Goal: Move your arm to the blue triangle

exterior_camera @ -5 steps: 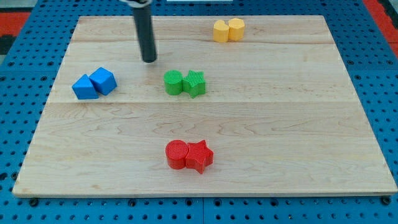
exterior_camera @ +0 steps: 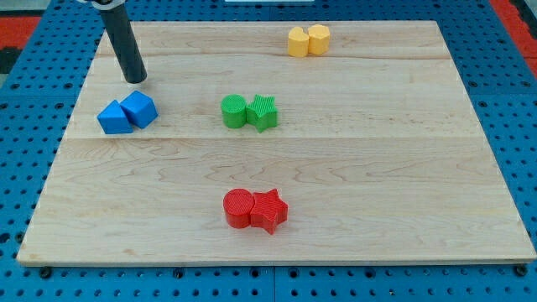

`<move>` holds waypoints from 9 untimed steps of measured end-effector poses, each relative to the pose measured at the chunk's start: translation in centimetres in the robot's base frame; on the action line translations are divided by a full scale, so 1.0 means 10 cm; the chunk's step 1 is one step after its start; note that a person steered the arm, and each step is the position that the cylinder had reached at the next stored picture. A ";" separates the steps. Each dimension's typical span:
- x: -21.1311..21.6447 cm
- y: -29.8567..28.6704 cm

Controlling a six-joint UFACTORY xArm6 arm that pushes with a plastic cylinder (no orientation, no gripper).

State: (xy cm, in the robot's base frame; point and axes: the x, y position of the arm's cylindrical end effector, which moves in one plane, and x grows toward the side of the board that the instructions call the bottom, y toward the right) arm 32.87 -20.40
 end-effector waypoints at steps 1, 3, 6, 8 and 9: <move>0.00 0.00; 0.00 -0.07; 0.01 -0.63; 0.21 -1.00; 0.42 -1.01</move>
State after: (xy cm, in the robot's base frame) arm 37.03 -30.48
